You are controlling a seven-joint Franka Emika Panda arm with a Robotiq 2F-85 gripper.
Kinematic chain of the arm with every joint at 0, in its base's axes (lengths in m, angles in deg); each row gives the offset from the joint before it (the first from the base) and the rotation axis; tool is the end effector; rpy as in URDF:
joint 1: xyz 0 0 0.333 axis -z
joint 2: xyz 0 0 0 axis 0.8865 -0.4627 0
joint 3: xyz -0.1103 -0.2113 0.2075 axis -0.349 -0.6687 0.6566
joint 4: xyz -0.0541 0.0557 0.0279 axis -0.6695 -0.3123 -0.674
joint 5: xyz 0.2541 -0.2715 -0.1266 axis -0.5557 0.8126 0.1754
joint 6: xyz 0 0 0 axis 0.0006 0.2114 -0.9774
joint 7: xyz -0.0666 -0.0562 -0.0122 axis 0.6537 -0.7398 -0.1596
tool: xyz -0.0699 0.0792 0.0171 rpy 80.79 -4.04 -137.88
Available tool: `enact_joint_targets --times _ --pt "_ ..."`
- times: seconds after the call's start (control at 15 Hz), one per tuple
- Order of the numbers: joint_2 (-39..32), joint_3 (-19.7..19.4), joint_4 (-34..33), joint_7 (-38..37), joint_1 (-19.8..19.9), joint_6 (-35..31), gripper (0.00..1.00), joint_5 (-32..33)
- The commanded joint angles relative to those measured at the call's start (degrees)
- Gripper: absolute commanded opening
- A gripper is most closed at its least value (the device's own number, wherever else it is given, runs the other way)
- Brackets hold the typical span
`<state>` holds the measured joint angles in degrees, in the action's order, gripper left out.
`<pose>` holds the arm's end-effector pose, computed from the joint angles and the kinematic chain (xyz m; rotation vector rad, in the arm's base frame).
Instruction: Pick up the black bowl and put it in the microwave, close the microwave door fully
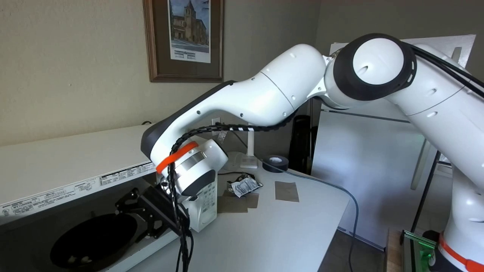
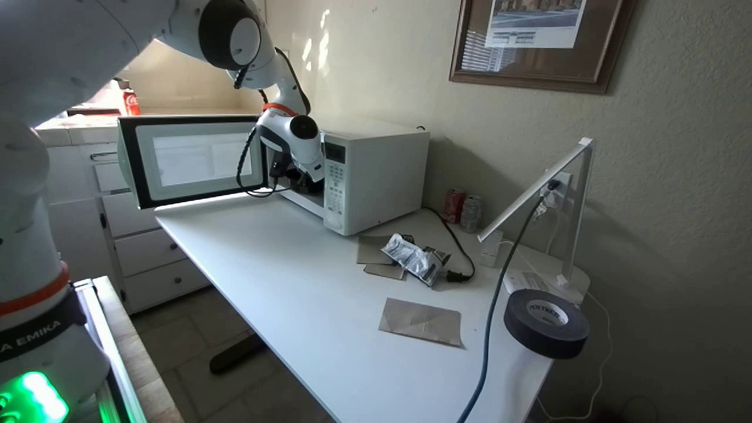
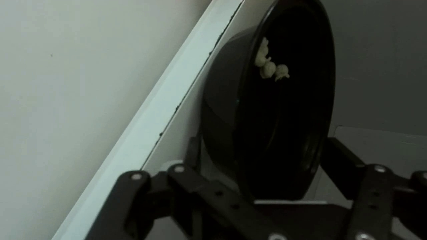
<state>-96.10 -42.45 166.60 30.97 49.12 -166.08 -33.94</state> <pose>0.6321 0.2918 0.1861 -2.1315 0.8693 -0.2999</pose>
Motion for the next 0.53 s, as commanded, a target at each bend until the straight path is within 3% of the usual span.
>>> enact_joint_targets --times 0.0,0.47 --pt "0.0 -0.26 1.02 -0.98 0.13 0.96 1.0 0.94" --pt "5.57 0.46 8.35 4.49 1.66 4.1 1.0 1.97"
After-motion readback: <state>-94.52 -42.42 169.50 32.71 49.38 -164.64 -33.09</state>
